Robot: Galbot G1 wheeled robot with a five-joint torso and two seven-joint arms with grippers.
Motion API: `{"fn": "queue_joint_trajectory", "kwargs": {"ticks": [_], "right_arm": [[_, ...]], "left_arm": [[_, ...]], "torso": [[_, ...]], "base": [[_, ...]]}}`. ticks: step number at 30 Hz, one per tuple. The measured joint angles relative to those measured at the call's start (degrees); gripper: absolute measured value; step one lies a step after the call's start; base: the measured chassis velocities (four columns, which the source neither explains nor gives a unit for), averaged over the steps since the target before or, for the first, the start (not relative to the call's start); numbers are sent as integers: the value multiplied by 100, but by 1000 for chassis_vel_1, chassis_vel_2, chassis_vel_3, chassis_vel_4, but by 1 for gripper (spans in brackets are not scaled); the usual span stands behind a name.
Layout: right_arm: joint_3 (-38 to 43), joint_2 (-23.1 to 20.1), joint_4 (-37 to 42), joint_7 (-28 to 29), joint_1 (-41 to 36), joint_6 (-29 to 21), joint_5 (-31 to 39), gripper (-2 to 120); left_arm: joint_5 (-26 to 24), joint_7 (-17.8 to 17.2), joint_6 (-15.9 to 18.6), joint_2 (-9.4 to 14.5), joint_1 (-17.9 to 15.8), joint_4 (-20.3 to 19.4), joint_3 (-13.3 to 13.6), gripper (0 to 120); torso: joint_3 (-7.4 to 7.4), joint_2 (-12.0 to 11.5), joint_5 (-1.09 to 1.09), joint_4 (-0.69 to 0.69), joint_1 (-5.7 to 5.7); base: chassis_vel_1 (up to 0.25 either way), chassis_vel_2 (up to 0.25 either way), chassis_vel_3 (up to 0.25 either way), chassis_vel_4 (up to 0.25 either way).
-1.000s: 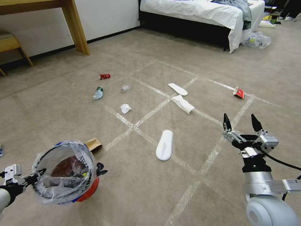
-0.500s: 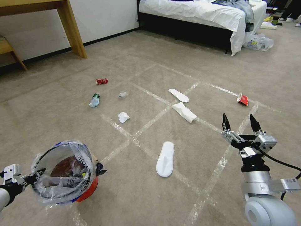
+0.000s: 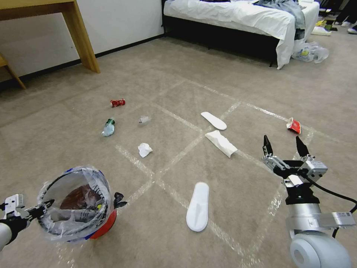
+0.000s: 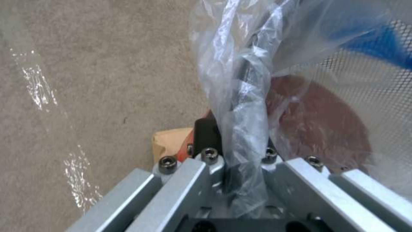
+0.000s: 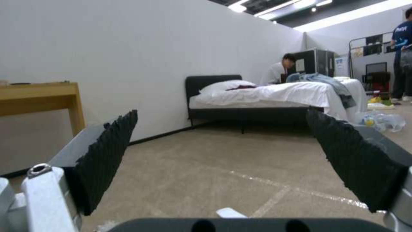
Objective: Pick up the trash bin and place the garbage on the floor into it.
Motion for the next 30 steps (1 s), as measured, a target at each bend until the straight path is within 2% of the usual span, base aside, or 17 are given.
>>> {"fn": "queue_joint_trajectory", "kwargs": {"ticks": [12,13,15,16,18,19,20,21,23,24,26,27,29,30], "right_arm": [[53,-154,3,97,101,-136,-68,100],[21,-243,2,168,153,-293,14,100],[-122,-576,35,514,271,-984,293,100],[-122,-576,35,514,271,-984,293,100],[-266,-868,51,861,389,-1605,573,100],[-266,-868,51,861,389,-1605,573,100],[-399,-1073,61,1162,494,-2048,861,100],[-399,-1073,61,1162,494,-2048,861,100],[-881,-1508,56,2251,887,-3305,2208,100],[-881,-1508,56,2251,887,-3305,2208,100],[-1332,-1755,-71,3074,1208,-4191,3420,100],[-1332,-1755,-71,3074,1208,-4191,3420,100],[-1788,-1873,-332,3758,1402,-4594,4235,100],[-2036,-1900,-501,3983,1508,-4701,4462,100]], "left_arm": [[30,-5,0,-29,6,0,12,1],[33,-7,0,-27,15,-14,12,1],[32,-12,0,-40,9,-32,17,1],[32,-12,0,-40,9,-32,17,1],[33,-13,0,-56,3,-41,19,1],[33,-13,0,-56,3,-41,19,1],[33,-14,0,-62,7,-46,19,1],[33,-14,0,-62,7,-46,19,1],[37,-27,0,-67,16,-57,17,1],[37,-27,0,-67,16,-57,17,1],[33,-72,0,-47,-61,-52,46,1],[33,-72,0,-47,-61,-52,46,1],[28,-103,0,5,-166,-3,138,1],[28,-110,0,4,-179,15,149,1]], "torso": [[-2,0,0,0,-1],[-1,0,0,0,-1],[-2,0,0,0,-1],[-2,0,0,0,-1],[-1,0,0,1,-1],[-1,0,0,1,-1],[-1,0,0,0,-1],[-1,0,0,0,-1],[-1,0,0,1,-1],[-1,0,0,1,-1],[0,1,1,4,-1],[0,1,1,4,-1],[0,0,-3,-4,-1],[0,0,-1,-4,-1]], "base": [[-4,2,2,-3],[0,0,0,0],[0,0,0,0],[0,0,0,0],[0,0,0,0],[0,0,0,0],[0,0,0,0],[0,0,0,0],[0,0,0,0],[0,0,0,0],[0,0,0,0],[0,0,0,0],[0,0,0,0],[0,0,0,0]]}}
